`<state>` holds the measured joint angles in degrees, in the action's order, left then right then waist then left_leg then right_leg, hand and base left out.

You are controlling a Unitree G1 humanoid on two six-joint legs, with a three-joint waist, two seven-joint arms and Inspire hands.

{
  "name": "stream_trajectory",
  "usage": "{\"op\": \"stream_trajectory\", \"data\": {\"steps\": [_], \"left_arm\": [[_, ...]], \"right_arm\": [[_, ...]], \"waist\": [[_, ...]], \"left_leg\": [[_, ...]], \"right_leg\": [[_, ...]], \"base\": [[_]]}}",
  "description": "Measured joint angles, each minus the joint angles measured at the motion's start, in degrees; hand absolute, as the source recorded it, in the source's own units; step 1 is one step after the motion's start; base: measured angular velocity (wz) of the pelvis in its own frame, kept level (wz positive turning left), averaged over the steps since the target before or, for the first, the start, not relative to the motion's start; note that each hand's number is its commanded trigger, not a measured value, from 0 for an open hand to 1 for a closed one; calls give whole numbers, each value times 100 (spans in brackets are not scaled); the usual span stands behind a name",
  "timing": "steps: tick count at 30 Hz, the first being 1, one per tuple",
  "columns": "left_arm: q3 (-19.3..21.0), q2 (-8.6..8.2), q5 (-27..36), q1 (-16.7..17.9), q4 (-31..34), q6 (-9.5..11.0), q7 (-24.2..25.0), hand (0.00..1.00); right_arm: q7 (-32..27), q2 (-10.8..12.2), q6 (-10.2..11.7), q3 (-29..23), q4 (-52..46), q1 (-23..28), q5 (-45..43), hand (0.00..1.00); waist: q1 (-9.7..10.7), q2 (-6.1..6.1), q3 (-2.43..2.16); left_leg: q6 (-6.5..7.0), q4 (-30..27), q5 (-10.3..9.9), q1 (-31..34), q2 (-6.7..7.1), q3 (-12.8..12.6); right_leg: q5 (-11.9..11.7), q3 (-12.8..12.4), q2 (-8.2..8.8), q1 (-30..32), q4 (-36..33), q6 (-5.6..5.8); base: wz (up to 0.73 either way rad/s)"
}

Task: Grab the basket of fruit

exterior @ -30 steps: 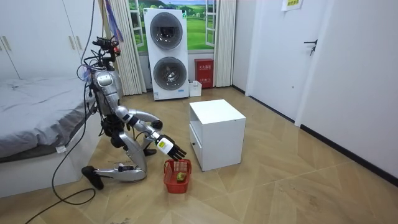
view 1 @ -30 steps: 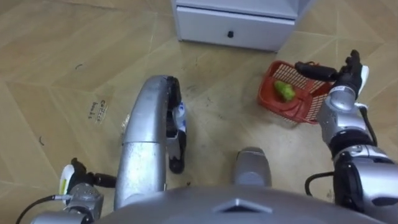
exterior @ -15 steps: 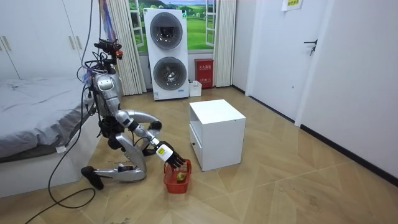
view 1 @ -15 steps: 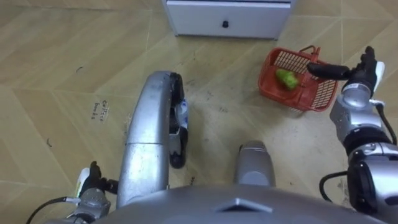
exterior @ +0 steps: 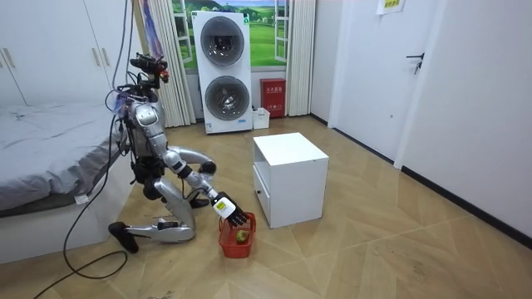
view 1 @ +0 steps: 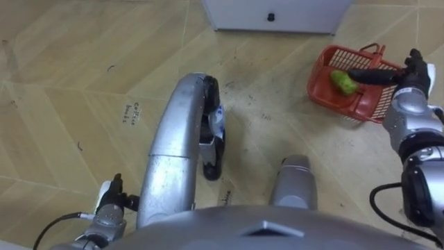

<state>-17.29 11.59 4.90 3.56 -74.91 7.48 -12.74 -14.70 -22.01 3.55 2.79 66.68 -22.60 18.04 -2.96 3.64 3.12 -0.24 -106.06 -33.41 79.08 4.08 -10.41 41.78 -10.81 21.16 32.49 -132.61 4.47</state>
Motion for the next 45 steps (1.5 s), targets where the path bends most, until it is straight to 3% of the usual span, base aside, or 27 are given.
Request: {"op": "stream_trajectory", "data": {"steps": [6,8,13,14,15,16,17,25,29,45], "left_arm": [[-133,6,19,153,120,-9,114,0],[-165,6,46,150,132,-24,117,0],[-210,55,240,101,131,-105,246,0],[-213,56,240,97,131,-107,300,0],[-215,56,240,97,131,-110,335,0],[-250,56,240,97,132,-114,357,0],[-313,57,239,97,132,-120,366,0],[-334,76,237,144,136,-243,501,0],[-332,95,237,155,189,-270,508,0],[-366,100,435,272,357,-286,603,0]], "right_arm": [[122,-108,-16,167,73,5,110,0],[176,-191,-42,236,130,5,253,0],[290,-214,-48,279,146,-67,685,0],[351,-215,-48,280,150,-93,744,5],[373,-215,-48,280,150,-102,771,54],[407,-215,-48,280,152,-117,879,92],[433,-215,-48,280,154,-129,939,100],[720,-237,-122,406,188,-129,1473,100],[828,-231,-266,506,219,-125,1610,100],[862,-205,-245,529,227,-100,2054,100]], "waist": [[-240,-67,26],[-365,-128,10],[-438,-137,21],[-438,-136,22],[-438,-135,23],[-439,-129,26],[-439,-128,27],[-487,-110,37],[-516,-119,35],[-518,-162,27]], "left_leg": [[-4,39,60,64,-19,-29],[-4,45,79,124,-27,-44],[-31,74,123,189,-23,-58],[-32,75,126,189,-24,-58],[-29,75,129,189,-24,-58],[-22,75,139,198,-18,-62],[-13,75,151,215,-15,-63],[-3,76,172,224,27,-66],[-4,75,172,225,25,-62],[-16,79,179,226,56,-51]], "right_leg": [[10,1,18,90,-40,21],[12,-9,26,167,-54,25],[14,-5,33,248,-87,29],[14,-5,32,248,-94,29],[14,-4,32,247,-96,29],[14,-4,39,248,-101,29],[14,-1,44,255,-106,29],[14,5,80,249,-106,29],[14,3,77,252,-106,29],[14,13,65,246,-106,30]], "base": [[2],[2],[3],[0],[0],[3],[4],[1],[0],[0]]}}
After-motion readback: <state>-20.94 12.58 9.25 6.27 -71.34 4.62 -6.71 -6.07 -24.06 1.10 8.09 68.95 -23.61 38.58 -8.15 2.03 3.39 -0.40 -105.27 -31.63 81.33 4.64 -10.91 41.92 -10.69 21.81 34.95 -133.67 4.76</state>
